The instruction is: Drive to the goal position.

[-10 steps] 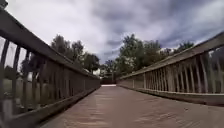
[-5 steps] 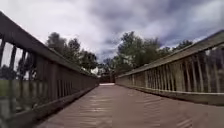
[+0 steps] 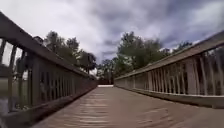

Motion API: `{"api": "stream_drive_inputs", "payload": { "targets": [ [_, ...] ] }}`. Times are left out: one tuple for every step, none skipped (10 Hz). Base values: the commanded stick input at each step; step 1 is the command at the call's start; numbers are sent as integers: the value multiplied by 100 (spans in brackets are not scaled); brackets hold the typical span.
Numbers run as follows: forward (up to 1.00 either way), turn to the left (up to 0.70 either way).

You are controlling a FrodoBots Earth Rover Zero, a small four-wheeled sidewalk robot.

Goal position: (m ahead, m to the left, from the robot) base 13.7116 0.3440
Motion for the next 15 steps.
{"api": "stream_drive_inputs", "payload": {
  "targets": [
    [85,0],
    [85,0],
    [85,0],
    [85,0],
    [85,0],
    [85,0],
    [85,0],
    [85,0],
    [85,0],
    [85,0],
    [85,0],
    [85,0],
    [85,0],
    [85,0],
    [85,2]
  ]
}}
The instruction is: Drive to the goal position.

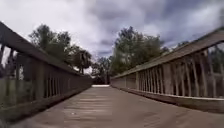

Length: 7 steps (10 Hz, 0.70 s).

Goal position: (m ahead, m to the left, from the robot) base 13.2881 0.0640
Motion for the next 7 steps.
{"api": "stream_drive_inputs", "payload": {
  "targets": [
    [85,18],
    [85,34],
    [85,34],
    [85,34],
    [85,17],
    [85,0],
    [85,0]
  ]
}}
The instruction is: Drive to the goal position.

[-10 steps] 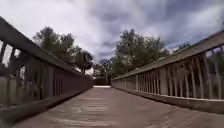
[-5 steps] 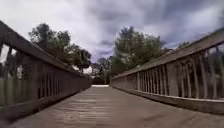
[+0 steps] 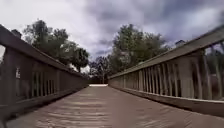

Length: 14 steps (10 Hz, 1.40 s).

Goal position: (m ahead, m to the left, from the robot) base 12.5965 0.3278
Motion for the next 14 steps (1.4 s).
{"api": "stream_drive_inputs", "payload": {
  "targets": [
    [85,0],
    [85,0],
    [85,0],
    [85,0],
    [85,0],
    [85,0],
    [85,0],
    [85,0],
    [85,0],
    [85,0],
    [85,0],
    [85,0],
    [85,0],
    [85,0]
  ]
}}
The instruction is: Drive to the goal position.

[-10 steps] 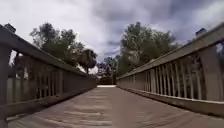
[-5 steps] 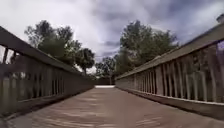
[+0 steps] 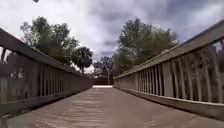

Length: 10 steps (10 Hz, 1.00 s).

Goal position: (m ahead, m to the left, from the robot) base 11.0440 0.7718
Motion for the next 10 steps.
{"api": "stream_drive_inputs", "payload": {
  "targets": [
    [85,0],
    [85,0],
    [85,0],
    [85,0],
    [85,1],
    [85,17],
    [85,34],
    [85,34],
    [85,34],
    [85,23]
  ]
}}
